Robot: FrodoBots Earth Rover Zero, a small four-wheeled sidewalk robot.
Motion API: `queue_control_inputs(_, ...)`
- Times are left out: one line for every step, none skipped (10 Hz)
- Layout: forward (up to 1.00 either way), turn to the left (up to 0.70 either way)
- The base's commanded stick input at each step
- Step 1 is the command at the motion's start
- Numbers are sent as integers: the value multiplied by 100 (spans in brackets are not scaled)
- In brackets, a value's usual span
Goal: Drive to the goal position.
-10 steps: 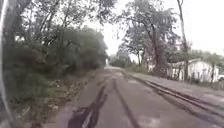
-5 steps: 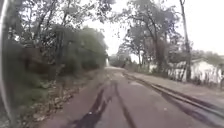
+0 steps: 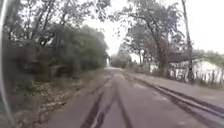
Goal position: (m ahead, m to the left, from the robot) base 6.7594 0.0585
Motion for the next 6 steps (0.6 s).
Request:
queue_control_inputs(70,0)
queue_control_inputs(70,0)
queue_control_inputs(70,0)
queue_control_inputs(70,0)
queue_control_inputs(70,0)
queue_control_inputs(70,0)
